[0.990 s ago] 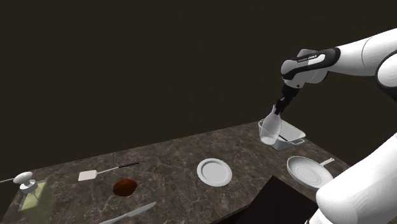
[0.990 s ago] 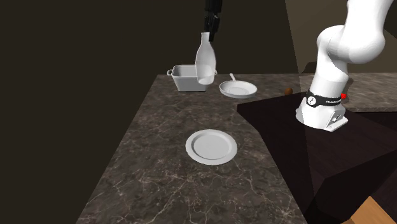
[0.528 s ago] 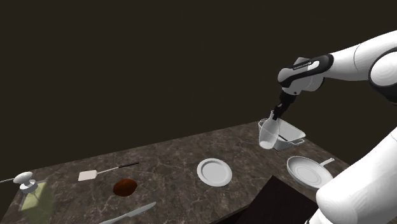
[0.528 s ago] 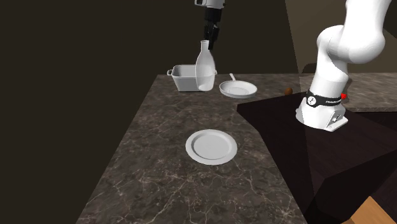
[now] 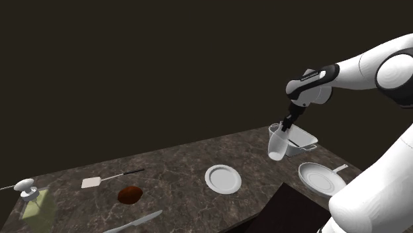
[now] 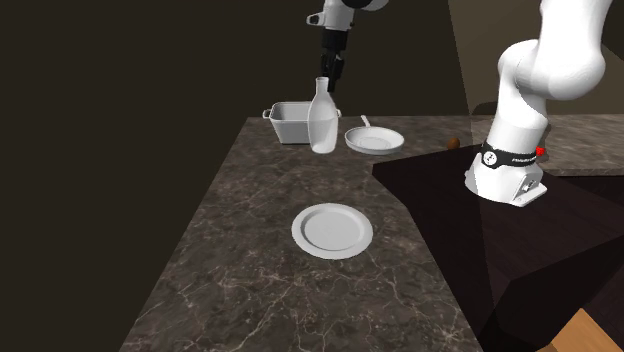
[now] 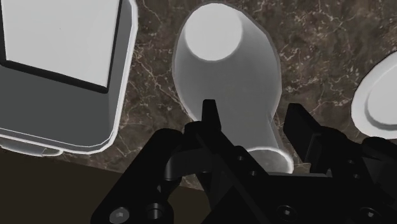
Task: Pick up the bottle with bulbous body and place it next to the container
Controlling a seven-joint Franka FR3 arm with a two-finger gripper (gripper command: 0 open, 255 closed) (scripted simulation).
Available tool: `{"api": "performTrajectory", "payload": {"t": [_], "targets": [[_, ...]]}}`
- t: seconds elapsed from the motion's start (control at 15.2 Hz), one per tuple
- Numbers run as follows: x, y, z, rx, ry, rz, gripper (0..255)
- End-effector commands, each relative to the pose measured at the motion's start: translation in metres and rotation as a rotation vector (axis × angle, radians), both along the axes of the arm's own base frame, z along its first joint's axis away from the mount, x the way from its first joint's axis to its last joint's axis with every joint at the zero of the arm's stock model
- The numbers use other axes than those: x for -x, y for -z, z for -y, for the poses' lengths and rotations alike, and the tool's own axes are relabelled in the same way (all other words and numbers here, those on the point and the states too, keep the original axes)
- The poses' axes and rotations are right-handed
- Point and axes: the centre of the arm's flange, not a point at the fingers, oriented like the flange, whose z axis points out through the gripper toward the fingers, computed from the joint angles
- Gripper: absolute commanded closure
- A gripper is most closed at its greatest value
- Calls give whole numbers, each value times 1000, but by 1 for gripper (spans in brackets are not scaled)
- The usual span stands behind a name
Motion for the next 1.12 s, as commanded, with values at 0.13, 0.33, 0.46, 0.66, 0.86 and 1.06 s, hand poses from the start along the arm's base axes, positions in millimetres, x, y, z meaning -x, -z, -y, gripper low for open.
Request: {"api": "performTrajectory", "payload": {"t": [0.13,0.33,0.46,0.66,0.86,1.06], "targets": [[-1,21,-1,1,0,1,255],[-1,37,-1,1,0,1,255],[-1,45,-1,1,0,1,255],[-1,45,-1,1,0,1,255],[-1,45,-1,1,0,1,255],[-1,45,-1,1,0,1,0]]}}
